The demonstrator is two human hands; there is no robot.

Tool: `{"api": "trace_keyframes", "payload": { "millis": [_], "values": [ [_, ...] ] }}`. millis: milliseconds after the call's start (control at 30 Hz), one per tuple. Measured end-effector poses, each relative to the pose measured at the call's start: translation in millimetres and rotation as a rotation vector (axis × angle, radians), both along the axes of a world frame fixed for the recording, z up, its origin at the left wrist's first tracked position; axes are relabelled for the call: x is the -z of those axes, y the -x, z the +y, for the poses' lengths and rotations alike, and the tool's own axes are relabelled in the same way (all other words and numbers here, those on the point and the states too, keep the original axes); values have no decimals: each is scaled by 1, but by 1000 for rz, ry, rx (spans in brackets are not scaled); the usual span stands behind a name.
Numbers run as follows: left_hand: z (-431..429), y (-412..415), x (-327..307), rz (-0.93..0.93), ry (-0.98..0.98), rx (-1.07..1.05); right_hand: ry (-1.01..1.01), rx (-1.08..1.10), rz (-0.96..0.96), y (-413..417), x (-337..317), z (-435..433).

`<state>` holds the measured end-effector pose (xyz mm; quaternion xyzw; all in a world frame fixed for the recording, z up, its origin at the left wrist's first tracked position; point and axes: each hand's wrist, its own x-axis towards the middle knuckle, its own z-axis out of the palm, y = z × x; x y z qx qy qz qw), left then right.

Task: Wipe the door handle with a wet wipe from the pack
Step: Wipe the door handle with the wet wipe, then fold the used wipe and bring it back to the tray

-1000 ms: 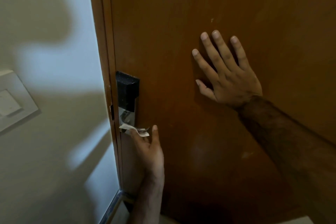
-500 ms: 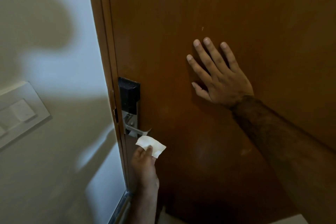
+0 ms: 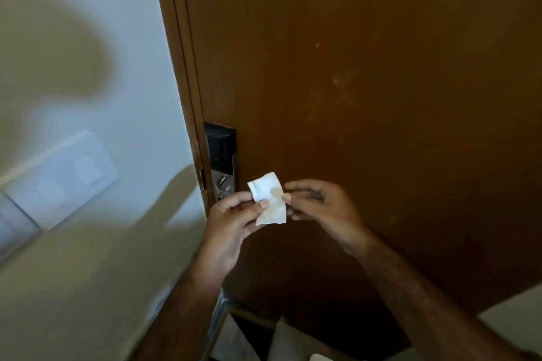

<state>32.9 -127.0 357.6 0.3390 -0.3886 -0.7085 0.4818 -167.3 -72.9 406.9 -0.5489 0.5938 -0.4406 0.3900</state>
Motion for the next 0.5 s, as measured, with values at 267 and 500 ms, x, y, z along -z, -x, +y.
{"api": "trace_keyframes", "payload": {
  "millis": [267, 500],
  "values": [
    [20, -2, 6, -67, 13, 218, -31, 115, -342, -6, 33, 42],
    [39, 0, 55, -174, -60, 412, -166, 163, -499, 4, 93, 74]
  ]
}}
